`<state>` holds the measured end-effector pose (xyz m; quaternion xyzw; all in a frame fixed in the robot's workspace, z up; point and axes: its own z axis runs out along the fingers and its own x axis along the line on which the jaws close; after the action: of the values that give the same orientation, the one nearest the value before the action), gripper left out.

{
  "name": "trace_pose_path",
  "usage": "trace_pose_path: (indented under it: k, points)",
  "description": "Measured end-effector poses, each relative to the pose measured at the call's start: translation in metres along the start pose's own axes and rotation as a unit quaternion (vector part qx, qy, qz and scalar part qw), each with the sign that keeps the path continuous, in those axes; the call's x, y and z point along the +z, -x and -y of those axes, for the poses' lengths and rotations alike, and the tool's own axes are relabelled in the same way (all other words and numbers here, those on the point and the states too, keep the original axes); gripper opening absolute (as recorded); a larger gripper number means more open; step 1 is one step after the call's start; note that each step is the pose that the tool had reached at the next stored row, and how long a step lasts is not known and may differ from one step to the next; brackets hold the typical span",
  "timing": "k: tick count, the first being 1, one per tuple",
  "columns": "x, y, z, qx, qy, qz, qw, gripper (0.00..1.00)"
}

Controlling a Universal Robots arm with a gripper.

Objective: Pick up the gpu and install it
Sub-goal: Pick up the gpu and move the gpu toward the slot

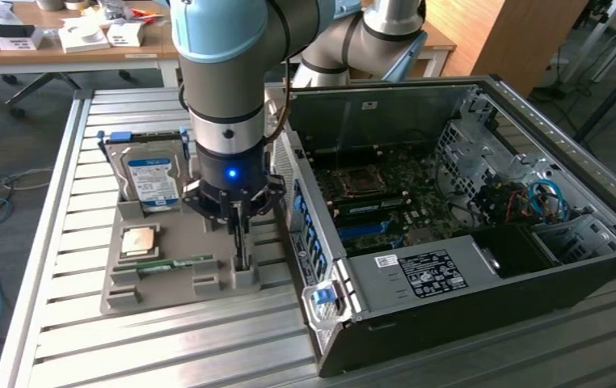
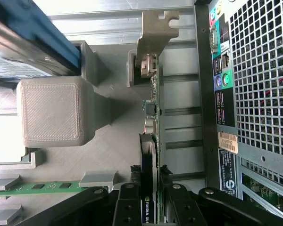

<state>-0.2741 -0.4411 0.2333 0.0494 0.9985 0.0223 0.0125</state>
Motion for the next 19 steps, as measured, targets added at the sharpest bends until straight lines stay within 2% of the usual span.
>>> trace_pose_path:
  k: [16,19]
  points:
    - [0.0000,0.0000,0.0000,-0.003,0.0002,-0.0001,1.0000,0.27]
    - [-0.0025,0.0001,-0.0001,-0.003,0.0001,-0.0001,1.0000,0.27]
